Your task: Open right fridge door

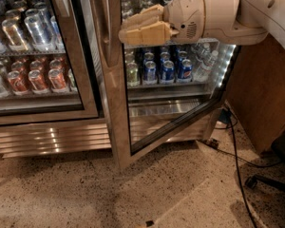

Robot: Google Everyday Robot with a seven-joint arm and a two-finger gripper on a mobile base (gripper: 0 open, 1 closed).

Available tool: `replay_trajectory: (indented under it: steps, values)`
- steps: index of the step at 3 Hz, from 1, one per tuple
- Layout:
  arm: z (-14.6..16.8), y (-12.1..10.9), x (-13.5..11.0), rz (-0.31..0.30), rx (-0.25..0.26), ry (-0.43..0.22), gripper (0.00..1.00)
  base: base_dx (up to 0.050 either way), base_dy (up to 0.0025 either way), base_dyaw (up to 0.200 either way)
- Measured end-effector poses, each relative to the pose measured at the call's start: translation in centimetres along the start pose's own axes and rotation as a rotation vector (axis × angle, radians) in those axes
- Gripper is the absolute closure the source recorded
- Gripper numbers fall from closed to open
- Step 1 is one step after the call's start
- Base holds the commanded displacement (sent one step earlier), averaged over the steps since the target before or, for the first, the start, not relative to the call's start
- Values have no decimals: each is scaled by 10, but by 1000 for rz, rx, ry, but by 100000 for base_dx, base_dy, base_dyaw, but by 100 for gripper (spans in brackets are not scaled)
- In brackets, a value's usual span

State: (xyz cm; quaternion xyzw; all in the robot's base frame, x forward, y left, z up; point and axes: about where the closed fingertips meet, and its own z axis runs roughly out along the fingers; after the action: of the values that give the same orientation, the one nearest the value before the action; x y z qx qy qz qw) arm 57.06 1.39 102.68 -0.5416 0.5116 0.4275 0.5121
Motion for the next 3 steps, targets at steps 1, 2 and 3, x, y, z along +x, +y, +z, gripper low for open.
replay_trajectory:
  steps: [1, 2, 3]
  values:
    - [0, 0, 0, 0, 0, 0, 100, -2, 3, -19231]
    - [0, 0, 0, 0, 0, 0, 100, 0, 0, 0]
    - [2, 25, 19, 38, -22, 8, 100, 0, 0, 0]
